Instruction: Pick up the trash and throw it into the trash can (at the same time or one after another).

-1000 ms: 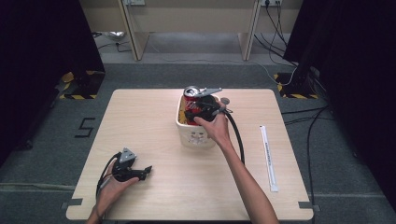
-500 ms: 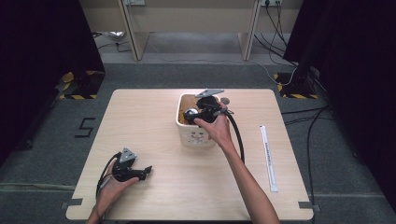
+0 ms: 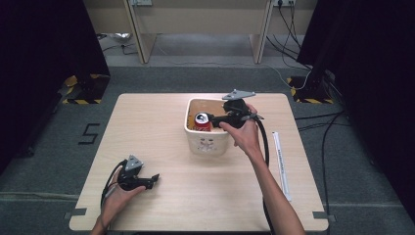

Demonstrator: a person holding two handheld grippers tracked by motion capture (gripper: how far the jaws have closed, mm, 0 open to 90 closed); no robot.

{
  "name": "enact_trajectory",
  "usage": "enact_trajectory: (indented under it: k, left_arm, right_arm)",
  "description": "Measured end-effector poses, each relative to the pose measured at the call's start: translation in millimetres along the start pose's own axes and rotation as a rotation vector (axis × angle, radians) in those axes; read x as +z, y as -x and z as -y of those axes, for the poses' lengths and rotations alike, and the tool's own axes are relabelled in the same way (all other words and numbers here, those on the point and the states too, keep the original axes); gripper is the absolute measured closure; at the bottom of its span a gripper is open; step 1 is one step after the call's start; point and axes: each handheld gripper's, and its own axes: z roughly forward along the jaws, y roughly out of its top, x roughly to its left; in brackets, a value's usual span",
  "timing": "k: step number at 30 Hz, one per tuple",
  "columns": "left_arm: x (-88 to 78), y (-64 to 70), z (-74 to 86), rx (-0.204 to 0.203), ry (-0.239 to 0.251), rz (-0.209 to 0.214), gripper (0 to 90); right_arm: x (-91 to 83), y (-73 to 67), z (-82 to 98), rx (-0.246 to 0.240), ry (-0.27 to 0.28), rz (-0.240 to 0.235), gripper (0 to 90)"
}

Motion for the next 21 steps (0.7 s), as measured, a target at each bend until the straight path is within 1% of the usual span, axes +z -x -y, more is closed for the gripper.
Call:
enact_trajectory:
  k: [5, 9, 12, 15, 18, 21]
  left_arm:
    - [0.0, -0.1, 0.0, 0.001, 0.000, 0.000, 13.8]
    - [0.0, -0.1, 0.0, 0.001, 0.000, 0.000, 13.8]
    - [0.0, 0.0, 0.0, 0.001, 0.000, 0.000, 13.8]
    - [0.0, -0.1, 0.0, 0.003, -0.001, -0.001, 13.8]
    - [0.0, 0.0, 0.0, 0.001, 0.000, 0.000, 13.8]
    - [0.0, 0.0, 0.0, 0.001, 0.000, 0.000, 13.8]
  right_arm:
    - [-18.6, 8.0, 7.2, 0.010, 0.021, 0.020, 21.8]
    - [-28.4, 13.7, 13.1, 0.017, 0.023, 0.037, 21.9]
    - [-35.6, 18.4, 17.2, 0.034, 0.035, 0.048, 22.0]
    - [-40.6, 22.6, 22.0, 0.031, 0.028, 0.056, 22.0]
    - [-45.2, 27.9, 28.5, 0.046, 0.027, 0.067, 22.1]
    - [-52.3, 34.2, 35.7, 0.053, 0.022, 0.087, 22.2]
